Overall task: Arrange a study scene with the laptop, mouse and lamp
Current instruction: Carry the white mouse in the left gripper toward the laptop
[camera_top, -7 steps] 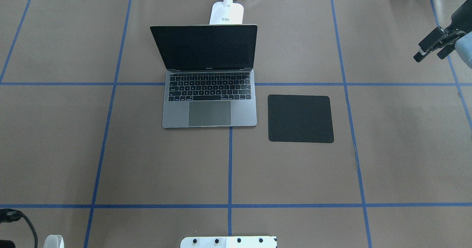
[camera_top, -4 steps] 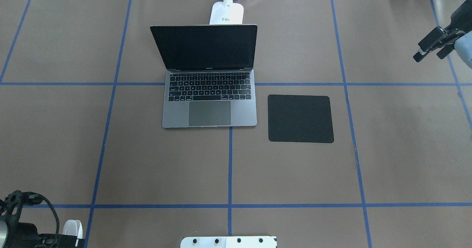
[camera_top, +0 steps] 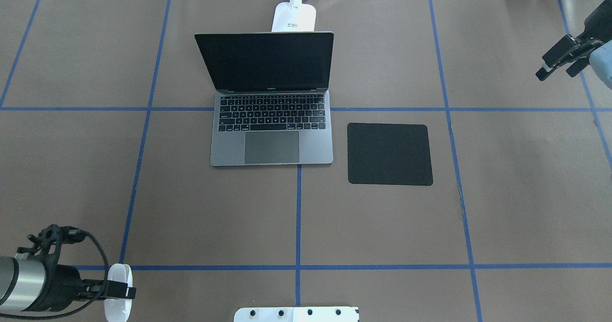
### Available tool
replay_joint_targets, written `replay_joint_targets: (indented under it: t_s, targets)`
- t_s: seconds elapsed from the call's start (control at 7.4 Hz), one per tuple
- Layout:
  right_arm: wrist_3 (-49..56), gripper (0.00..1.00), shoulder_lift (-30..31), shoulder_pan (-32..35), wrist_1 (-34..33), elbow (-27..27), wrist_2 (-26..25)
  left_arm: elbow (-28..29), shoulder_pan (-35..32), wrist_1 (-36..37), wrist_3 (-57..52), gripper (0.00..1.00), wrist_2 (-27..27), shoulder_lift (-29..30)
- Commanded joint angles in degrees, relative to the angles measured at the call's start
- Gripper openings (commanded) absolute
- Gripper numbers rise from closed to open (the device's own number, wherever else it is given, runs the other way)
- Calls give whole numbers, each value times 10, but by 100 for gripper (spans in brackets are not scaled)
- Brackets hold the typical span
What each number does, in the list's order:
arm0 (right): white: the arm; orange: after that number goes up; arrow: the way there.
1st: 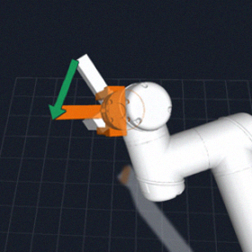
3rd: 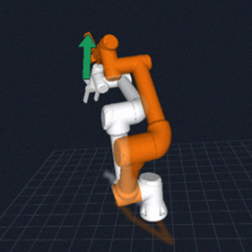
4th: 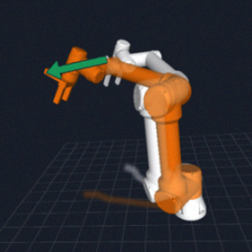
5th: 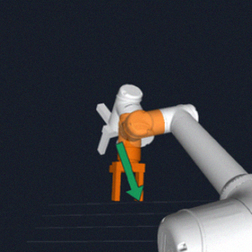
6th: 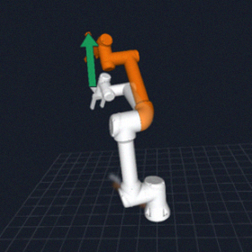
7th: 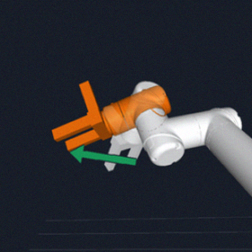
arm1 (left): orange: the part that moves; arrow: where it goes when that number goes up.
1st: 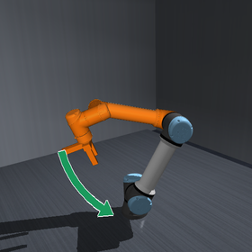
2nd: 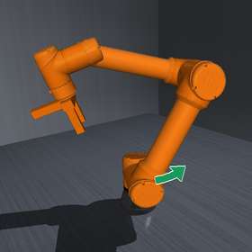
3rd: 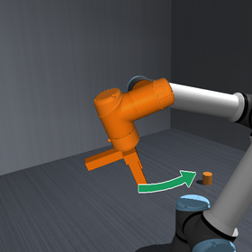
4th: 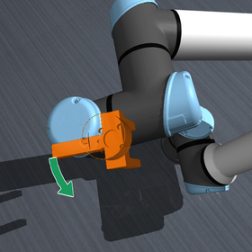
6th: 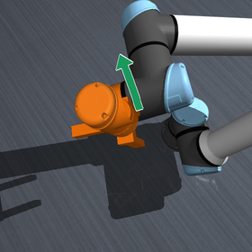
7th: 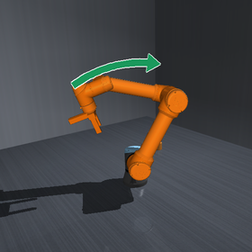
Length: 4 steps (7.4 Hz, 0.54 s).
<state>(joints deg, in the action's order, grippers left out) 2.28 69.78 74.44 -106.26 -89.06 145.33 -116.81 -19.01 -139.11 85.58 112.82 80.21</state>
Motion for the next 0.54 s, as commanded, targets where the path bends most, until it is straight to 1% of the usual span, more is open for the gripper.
replay_joint_targets:
  t_s: [0.0, 0.14, 0.41]
  targets:
    - [0, 100, 0, 0, 0, 1, 9, 0, -26, 140, -19, 37, 12, 113]
    - [0, 100, 0, 0, 0, 1, 9, 2, -30, 196, -39, 37, 12, 160]
    - [1, 100, -1, -1, 0, 6, 9, 65, -37, 292, -51, 38, 8, 298]
